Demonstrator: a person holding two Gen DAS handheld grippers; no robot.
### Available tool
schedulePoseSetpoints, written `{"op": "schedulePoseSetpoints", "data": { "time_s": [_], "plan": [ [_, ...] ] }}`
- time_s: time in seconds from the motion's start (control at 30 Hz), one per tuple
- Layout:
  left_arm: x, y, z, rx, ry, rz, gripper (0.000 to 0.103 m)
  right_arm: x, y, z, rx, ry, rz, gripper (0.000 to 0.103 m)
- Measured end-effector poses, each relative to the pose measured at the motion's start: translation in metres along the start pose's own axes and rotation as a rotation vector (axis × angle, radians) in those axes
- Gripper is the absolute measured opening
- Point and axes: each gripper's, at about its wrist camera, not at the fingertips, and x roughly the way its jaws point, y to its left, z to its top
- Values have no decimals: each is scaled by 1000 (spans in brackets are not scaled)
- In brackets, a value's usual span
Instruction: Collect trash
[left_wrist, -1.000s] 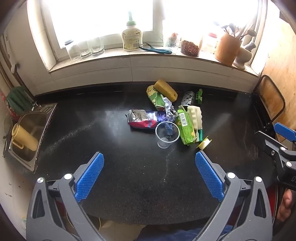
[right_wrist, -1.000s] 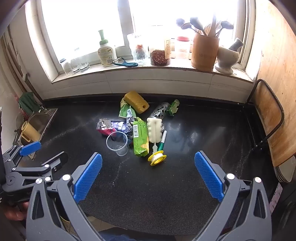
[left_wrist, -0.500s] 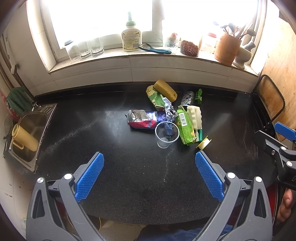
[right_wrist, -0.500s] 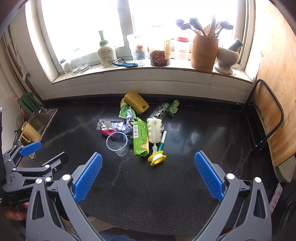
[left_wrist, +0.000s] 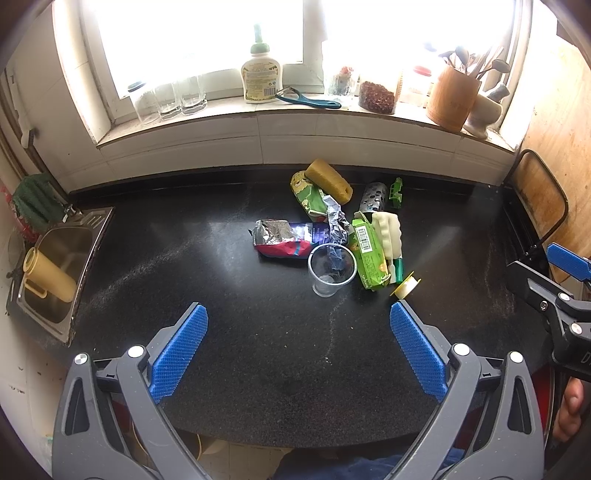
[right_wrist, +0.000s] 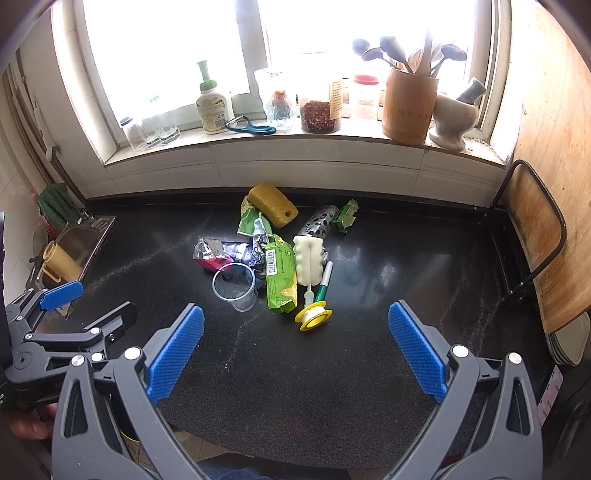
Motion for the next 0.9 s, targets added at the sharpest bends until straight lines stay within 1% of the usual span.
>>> {"op": "schedulePoseSetpoints", "data": {
  "time_s": [0.9],
  "plan": [
    [7,5,2,-3,9,-1,96,0,1,5,-1,2,2,97]
  ]
}}
